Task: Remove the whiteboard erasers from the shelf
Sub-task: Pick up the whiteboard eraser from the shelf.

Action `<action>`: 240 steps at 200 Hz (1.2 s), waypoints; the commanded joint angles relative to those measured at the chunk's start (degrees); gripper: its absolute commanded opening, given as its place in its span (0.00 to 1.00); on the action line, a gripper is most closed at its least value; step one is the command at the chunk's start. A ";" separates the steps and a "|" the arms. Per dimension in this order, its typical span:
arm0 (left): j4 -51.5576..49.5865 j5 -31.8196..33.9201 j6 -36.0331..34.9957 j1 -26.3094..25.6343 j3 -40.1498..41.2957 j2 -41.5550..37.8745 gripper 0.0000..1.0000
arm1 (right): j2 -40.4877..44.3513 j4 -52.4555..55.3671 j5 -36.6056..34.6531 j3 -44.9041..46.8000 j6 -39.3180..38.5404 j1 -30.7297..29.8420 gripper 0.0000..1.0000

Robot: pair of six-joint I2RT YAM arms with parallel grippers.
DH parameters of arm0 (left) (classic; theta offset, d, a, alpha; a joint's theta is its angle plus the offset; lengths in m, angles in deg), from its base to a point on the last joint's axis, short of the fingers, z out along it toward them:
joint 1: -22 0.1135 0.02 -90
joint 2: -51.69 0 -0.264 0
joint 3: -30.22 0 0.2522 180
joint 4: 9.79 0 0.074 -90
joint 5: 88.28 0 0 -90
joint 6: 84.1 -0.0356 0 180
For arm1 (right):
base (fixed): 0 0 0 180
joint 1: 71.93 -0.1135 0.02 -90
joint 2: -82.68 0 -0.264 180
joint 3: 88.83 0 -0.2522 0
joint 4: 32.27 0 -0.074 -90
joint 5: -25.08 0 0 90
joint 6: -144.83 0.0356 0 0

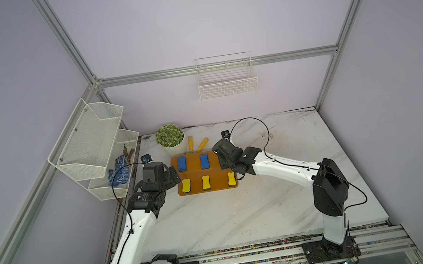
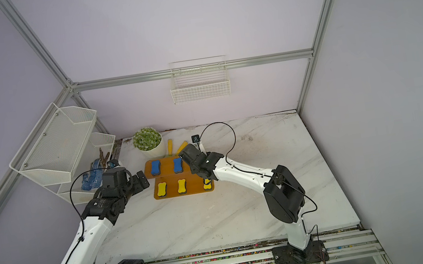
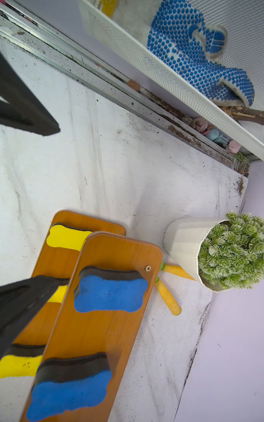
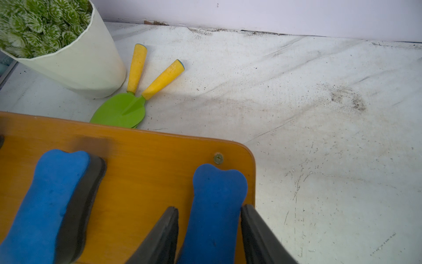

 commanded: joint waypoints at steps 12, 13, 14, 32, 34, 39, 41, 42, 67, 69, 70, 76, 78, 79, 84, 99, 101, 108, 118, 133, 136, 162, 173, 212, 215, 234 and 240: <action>1.78 1.05 -0.61 -0.14 -0.19 0.06 1.00 | 0.49 0.33 -0.45 0.45 0.07 0.26 0.60; 1.78 1.12 -0.61 -0.14 -0.19 0.03 1.00 | 0.44 0.33 -0.48 0.43 0.03 0.26 0.60; 1.78 1.15 -0.61 -0.14 -0.18 0.02 1.00 | 0.46 0.33 -0.50 0.38 0.01 0.26 0.61; 1.96 1.55 -0.68 -0.14 -0.09 -0.25 1.00 | 0.66 0.35 -0.43 -0.23 -0.17 0.26 0.63; 1.91 1.58 -0.69 -0.14 -0.09 -0.25 1.00 | 0.66 0.34 -0.38 -0.29 -0.12 0.26 0.63; 1.87 1.66 -0.65 -0.15 -0.09 -0.25 1.00 | 0.68 0.43 -0.26 -0.53 -0.10 0.22 0.64; 1.87 1.68 -0.66 -0.10 -0.05 -0.25 1.00 | 0.67 0.49 -0.25 -0.65 -0.10 0.25 0.63; 1.87 1.69 -0.63 -0.16 -0.03 -0.30 1.00 | 0.67 0.54 -0.21 -0.69 -0.15 0.26 0.64; 2.04 1.62 -0.69 -0.14 0.00 -0.34 1.00 | 0.75 0.78 -0.35 -0.96 -0.30 0.24 0.64; 2.04 1.62 -0.69 -0.14 0.00 -0.30 1.00 | 0.75 0.80 -0.45 -0.94 -0.33 0.26 0.64; 2.04 1.62 -0.69 -0.14 -0.05 -0.27 1.00 | 0.75 0.78 -0.48 -0.96 -0.30 0.26 0.64; 2.04 1.65 -0.69 -0.14 -0.09 -0.20 1.00 | 0.83 0.77 -0.68 -0.78 -0.32 0.34 0.64; 2.04 1.65 -0.65 -0.14 -0.16 -0.17 1.00 | 0.84 0.73 -0.73 -0.74 -0.33 0.35 0.64; 2.00 1.64 -0.67 -0.14 -0.17 -0.17 1.00 | 0.79 0.71 -0.71 -0.73 -0.30 0.35 0.64; 1.94 1.58 -0.63 -0.14 -0.10 -0.23 1.00 | 0.83 0.68 -0.71 -0.59 -0.28 0.43 0.63; 1.99 1.56 -0.69 -0.14 0.02 -0.43 1.00 | 0.75 0.60 -0.57 -0.33 -0.17 0.59 0.61; 1.99 1.63 -0.67 -0.14 0.00 -0.43 1.00 | 0.75 0.53 -0.53 -0.25 -0.19 0.56 0.61; 2.04 1.64 -0.73 -0.14 0.00 -0.51 1.00 | 0.75 0.40 -0.43 -0.11 -0.10 0.70 0.61; 2.04 1.86 -0.74 -0.14 0.00 -0.52 1.00 | 0.75 0.20 -0.37 0.29 0.01 0.70 0.58; 2.04 1.76 -0.78 -0.14 0.04 -0.60 1.00 | 0.78 -0.13 -0.23 0.76 -0.01 0.78 0.56; 2.12 1.79 -0.75 -0.14 0.00 -0.62 1.00 | 0.75 -0.19 -0.25 0.80 0.06 0.79 0.56; 2.12 2.01 -0.91 -0.15 -0.09 -0.43 1.00 | 0.40 -0.46 0.01 0.74 0.03 0.88 0.53; 2.13 2.13 -0.96 -0.14 -0.10 -0.43 1.00 | 0.23 -0.46 0.14 0.77 -0.03 0.95 0.52; 2.22 1.69 -0.96 -0.14 -0.01 -0.34 1.00 | 0.68 -0.46 0.28 1.38 -0.10 1.14 0.49; 2.22 1.71 -0.89 -0.14 -0.07 -0.27 1.00 | 0.70 -0.42 0.28 1.51 -0.15 1.14 0.48; 2.31 1.70 -0.91 -0.14 -0.27 0.08 1.00 | 1.32 -0.45 -0.05 1.77 -0.36 1.19 0.47; 2.31 1.62 -0.88 -0.14 -0.35 0.18 1.00 | 1.53 -0.53 -0.22 1.93 -0.37 1.22 0.47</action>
